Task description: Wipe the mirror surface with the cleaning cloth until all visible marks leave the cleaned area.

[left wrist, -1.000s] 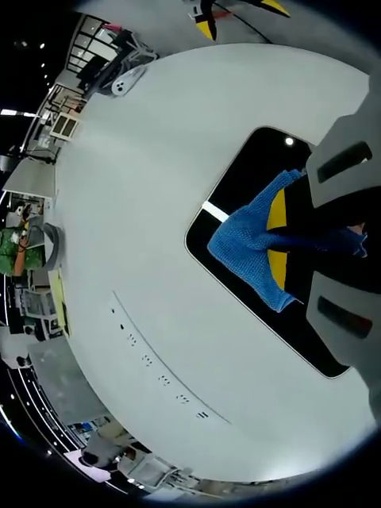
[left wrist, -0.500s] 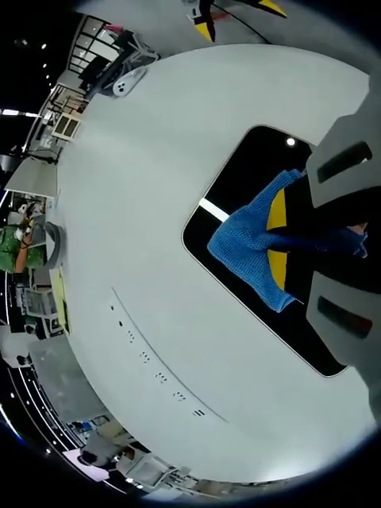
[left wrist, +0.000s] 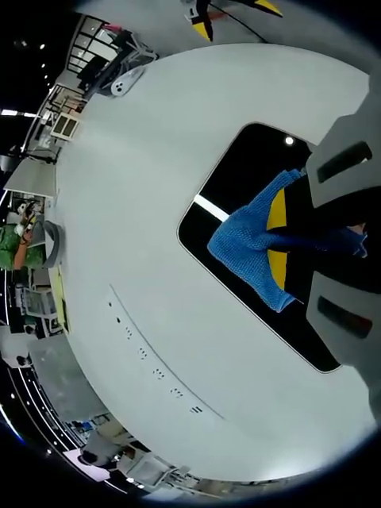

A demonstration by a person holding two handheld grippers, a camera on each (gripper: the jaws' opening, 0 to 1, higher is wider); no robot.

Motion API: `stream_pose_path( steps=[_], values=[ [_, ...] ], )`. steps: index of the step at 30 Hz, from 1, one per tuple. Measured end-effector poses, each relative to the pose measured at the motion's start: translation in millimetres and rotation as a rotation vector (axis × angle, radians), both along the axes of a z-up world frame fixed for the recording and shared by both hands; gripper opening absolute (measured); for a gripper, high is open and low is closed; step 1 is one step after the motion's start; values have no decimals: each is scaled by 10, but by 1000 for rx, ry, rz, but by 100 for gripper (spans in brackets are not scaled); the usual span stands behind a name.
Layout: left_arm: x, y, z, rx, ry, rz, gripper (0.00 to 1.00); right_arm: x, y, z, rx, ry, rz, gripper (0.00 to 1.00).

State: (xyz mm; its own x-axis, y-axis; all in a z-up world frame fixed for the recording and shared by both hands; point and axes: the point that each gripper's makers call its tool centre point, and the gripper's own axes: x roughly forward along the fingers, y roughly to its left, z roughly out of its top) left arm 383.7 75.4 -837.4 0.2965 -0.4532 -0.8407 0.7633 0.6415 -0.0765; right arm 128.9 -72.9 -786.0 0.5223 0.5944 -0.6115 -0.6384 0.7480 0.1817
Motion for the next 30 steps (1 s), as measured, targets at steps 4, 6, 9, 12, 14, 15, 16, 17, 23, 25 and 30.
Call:
stream_pose_path(
  steps=[4,6,9,12,14,15,16,17,23,25,30],
  values=[
    [3,20,0,1,0,-1,5,-2,10,6,0,0,0,81],
    [3,34,0,3,-1,0,5,0,15,13,1,-4,1,81],
    [2,55,-1,4,-1,3,5,0,18,14,-1,-4,3,81],
    [-1,72,0,10,-3,-3,5,3,20,19,-1,-4,3,81],
    [-1,81,0,12,-4,-6,5,4,19,20,-1,-3,2,81],
    [0,85,0,12,-4,-6,5,3,21,22,0,-3,2,81],
    [0,92,0,12,-4,-5,5,3,18,22,-1,-3,2,81],
    [-1,100,1,14,-4,-5,5,1,14,17,-4,-1,2,81],
    [-9,140,2,13,-4,1,5,-12,16,8,-4,3,5,81],
    [-11,148,2,14,-4,1,5,-12,18,7,-5,4,7,81],
    [-8,168,1,20,-4,0,5,-4,25,20,-3,2,7,81]
  ],
)
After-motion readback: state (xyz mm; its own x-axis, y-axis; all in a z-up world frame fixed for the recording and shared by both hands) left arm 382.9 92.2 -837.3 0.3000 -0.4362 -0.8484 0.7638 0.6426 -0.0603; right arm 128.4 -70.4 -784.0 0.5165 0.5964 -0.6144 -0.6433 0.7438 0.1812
